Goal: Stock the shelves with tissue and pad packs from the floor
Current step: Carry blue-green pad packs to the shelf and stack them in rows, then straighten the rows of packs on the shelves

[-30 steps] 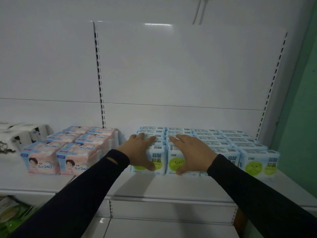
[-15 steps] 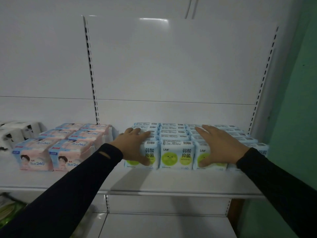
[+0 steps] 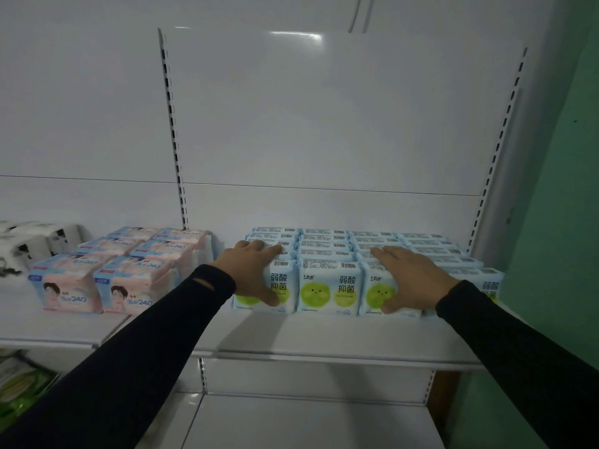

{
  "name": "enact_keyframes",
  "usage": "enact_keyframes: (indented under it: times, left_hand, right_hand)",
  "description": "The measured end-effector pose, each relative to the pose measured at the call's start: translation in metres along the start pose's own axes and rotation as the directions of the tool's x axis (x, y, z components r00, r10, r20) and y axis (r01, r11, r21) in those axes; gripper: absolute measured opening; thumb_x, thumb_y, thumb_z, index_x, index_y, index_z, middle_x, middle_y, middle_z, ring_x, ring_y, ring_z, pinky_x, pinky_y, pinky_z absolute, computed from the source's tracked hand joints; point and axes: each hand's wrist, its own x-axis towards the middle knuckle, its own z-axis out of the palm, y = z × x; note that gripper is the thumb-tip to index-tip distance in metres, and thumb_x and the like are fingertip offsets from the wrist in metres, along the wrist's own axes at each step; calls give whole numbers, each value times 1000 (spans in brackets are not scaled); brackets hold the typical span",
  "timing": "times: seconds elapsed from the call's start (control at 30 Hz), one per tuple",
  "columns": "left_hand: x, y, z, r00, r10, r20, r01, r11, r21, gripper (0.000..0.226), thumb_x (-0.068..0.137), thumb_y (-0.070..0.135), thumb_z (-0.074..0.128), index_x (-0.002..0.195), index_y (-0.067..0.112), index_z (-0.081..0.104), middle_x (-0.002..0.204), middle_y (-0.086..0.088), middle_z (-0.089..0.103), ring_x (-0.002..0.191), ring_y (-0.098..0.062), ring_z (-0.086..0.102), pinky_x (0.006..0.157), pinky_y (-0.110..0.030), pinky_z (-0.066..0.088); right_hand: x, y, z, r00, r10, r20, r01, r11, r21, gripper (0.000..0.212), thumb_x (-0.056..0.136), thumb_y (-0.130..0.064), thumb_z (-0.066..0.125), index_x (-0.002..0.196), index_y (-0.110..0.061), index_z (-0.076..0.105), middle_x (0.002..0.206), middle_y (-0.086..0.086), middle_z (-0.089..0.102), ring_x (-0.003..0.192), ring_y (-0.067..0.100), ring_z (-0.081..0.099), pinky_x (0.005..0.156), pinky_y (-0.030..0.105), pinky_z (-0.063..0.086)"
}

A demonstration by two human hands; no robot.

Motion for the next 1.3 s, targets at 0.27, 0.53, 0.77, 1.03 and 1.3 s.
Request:
enact_keyframes:
  times: [0.27,0.53,0.77,1.03,1.3]
  left_hand:
    - [-28,-4,-18,990,-18,-142,-6,986,-164,84,85,72,40,151,23,22,154,-2,28,141,-24,24,113,-39,20]
    - [-66,-40,-19,824,3,-567,-155,963,-222,47,95,47,48,128,15,58,128,-2,60,120,-21,51,100,-31,37]
    - [-120,-59,-13,705,-71,-705,-134,964,-231,48,91,45,44,116,10,66,117,-5,66,111,-22,57,98,-36,42]
    - [-184,-75,-3,717,-191,-671,58,975,-216,48,89,44,46,114,8,66,114,-7,67,109,-20,56,93,-32,42]
    - [-226,-126,-1,750,-209,-628,130,977,-170,54,89,48,45,118,7,64,117,-8,66,109,-24,59,92,-34,44]
  right_hand:
    - [-15,-25,-22,992,-19,-123,39,985,165,107,71,-78,53,152,-26,7,160,-1,10,145,17,17,117,36,20]
    - [-28,-106,-29,851,19,-524,181,927,327,72,87,-64,44,148,-29,28,156,-6,23,141,12,25,111,28,24]
    - [-38,-136,-30,682,102,-724,153,948,277,62,92,-53,44,143,-18,39,152,6,32,139,24,29,111,40,27]
    - [-51,-158,-6,680,104,-725,183,934,306,60,91,-50,42,133,-9,49,142,15,43,131,33,41,106,47,37]
    - [-57,-226,-3,730,40,-682,227,927,298,60,89,-51,41,130,-9,53,137,14,50,125,31,47,102,44,41]
